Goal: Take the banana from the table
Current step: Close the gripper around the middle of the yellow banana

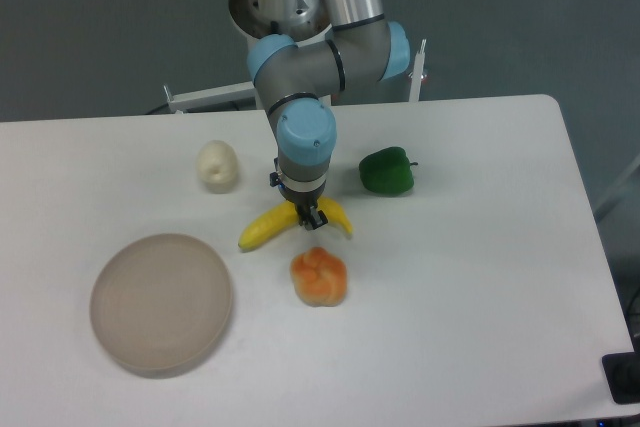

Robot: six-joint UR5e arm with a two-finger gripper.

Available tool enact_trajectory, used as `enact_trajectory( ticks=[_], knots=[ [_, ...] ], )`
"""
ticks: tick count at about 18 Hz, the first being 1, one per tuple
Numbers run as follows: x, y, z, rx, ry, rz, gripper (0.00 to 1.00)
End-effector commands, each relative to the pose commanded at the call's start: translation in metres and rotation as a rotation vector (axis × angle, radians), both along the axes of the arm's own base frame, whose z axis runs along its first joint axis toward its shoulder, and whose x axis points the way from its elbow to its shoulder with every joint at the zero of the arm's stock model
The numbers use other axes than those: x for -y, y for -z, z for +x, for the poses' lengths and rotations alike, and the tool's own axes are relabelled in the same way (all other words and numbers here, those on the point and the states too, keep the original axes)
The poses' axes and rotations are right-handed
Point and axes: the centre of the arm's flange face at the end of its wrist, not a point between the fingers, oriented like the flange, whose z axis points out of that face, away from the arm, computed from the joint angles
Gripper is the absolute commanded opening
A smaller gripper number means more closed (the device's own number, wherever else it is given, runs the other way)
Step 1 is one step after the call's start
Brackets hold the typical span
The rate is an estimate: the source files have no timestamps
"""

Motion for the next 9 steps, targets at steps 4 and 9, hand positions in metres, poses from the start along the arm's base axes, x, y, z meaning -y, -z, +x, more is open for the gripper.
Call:
enact_trajectory(
  ticks=[4,9],
  knots=[
    [-0.003,-0.022,-0.009,-0.003,-0.017,0.042,0.02],
    [-0.017,-0.067,-0.027,-0.011,-0.03,0.054,0.02]
  ],
)
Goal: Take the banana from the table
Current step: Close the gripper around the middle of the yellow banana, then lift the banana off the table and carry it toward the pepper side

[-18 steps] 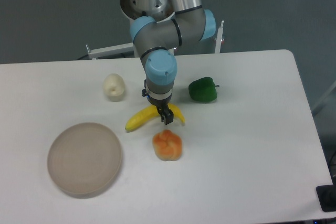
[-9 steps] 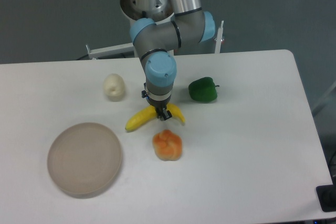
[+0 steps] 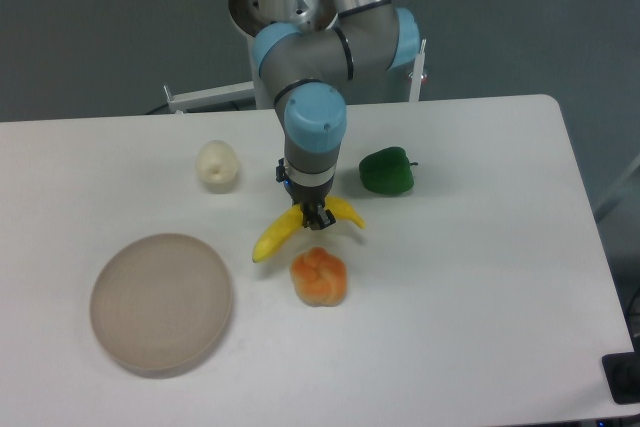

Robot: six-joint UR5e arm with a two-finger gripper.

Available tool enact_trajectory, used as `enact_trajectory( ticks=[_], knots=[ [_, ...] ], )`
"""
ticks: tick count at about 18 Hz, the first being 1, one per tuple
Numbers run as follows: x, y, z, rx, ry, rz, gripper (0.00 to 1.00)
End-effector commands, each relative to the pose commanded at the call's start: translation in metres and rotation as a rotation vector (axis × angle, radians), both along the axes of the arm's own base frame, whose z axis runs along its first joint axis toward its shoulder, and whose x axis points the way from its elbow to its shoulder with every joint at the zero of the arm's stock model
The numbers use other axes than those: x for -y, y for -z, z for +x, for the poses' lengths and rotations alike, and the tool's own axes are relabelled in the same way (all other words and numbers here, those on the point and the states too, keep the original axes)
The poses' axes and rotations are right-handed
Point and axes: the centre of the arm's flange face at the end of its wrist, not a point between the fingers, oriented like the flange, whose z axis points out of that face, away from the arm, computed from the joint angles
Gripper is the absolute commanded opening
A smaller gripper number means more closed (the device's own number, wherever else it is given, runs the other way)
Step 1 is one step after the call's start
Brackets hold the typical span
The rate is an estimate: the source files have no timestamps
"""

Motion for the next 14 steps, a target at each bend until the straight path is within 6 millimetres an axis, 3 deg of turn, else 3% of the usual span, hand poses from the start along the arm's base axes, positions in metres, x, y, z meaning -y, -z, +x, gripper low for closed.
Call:
enact_trajectory(
  ticks=[6,9,14],
  knots=[
    [-0.028,-0.071,-0.03,0.03,-0.112,0.058,0.03],
    [-0.039,-0.102,-0.061,-0.009,-0.173,0.111,0.03],
    [-0.045,-0.117,-0.128,-0.05,-0.232,0.108,0.01]
  ],
)
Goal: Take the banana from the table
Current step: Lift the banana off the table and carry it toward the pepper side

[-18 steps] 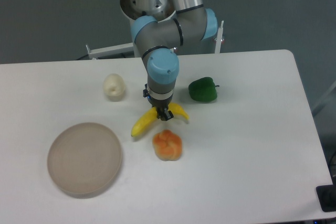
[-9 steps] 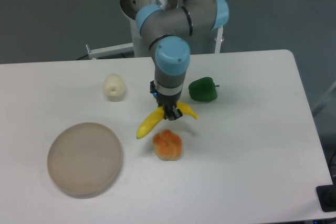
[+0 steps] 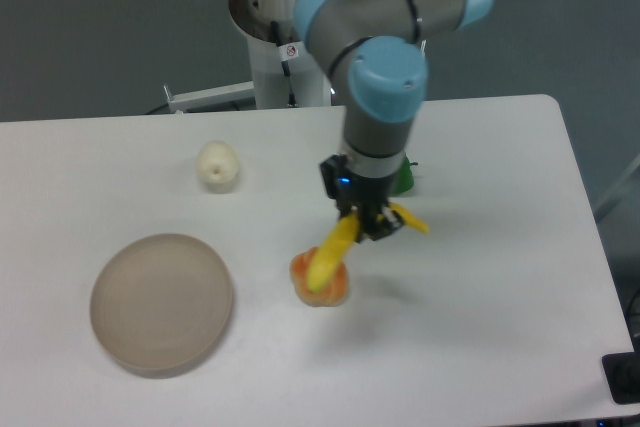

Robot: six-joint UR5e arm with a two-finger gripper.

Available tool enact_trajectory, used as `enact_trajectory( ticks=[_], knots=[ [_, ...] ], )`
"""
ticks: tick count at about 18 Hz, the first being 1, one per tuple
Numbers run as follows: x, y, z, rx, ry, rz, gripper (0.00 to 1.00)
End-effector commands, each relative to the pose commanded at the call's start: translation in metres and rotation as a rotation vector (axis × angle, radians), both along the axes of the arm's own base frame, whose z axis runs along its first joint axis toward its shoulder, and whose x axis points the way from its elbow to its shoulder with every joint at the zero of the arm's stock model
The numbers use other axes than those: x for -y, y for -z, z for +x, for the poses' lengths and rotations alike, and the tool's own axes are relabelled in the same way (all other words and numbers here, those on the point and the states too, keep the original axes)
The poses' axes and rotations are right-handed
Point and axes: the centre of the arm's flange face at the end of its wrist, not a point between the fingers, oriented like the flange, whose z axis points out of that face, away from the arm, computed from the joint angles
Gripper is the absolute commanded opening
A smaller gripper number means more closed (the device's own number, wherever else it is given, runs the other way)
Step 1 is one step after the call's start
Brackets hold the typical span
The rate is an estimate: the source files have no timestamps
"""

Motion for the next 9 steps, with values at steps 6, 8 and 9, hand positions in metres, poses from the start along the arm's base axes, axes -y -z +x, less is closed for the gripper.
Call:
enact_trajectory(
  ticks=[6,8,9],
  knots=[
    [-0.016,0.044,-0.092,-0.008,-0.032,-0.043,0.02],
    [-0.015,0.054,-0.099,-0.025,0.041,-0.07,0.02],
    [-0.013,0.06,-0.102,-0.044,0.06,-0.102,0.02]
  ],
)
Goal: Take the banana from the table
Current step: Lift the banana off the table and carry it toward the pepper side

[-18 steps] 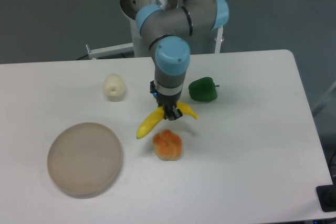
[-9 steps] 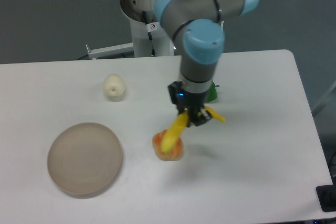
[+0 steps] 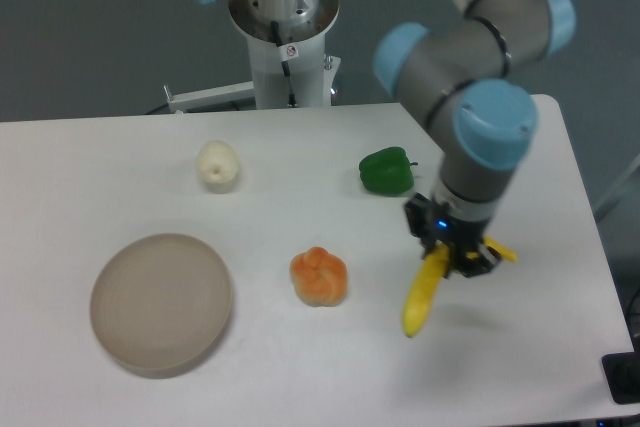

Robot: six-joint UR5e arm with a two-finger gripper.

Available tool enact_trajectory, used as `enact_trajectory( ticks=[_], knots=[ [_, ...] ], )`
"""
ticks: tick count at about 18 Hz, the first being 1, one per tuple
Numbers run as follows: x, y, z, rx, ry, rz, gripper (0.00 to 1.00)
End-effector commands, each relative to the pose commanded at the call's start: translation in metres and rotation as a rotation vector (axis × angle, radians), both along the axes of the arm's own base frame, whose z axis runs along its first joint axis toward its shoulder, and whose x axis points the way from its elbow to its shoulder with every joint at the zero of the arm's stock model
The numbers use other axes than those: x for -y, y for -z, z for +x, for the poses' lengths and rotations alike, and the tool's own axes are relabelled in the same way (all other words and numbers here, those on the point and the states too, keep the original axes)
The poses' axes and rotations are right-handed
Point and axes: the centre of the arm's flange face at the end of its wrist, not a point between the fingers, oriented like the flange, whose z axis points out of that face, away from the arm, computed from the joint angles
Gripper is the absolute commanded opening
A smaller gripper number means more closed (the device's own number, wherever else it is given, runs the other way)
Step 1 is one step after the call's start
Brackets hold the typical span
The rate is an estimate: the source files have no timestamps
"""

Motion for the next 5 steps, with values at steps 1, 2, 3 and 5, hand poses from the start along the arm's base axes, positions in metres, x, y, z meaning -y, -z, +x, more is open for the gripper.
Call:
enact_trajectory(
  ticks=[1,2,3,5],
  knots=[
    [0.0,0.0004,-0.0007,-0.003,0.0,-0.004,0.02],
    [-0.0003,-0.0024,-0.0022,-0.005,0.0,0.002,0.01],
    [-0.0003,-0.0046,-0.0024,-0.007,0.0,0.002,0.01],
    [-0.0001,-0.0046,-0.0025,-0.008,0.0,0.0,0.01]
  ],
)
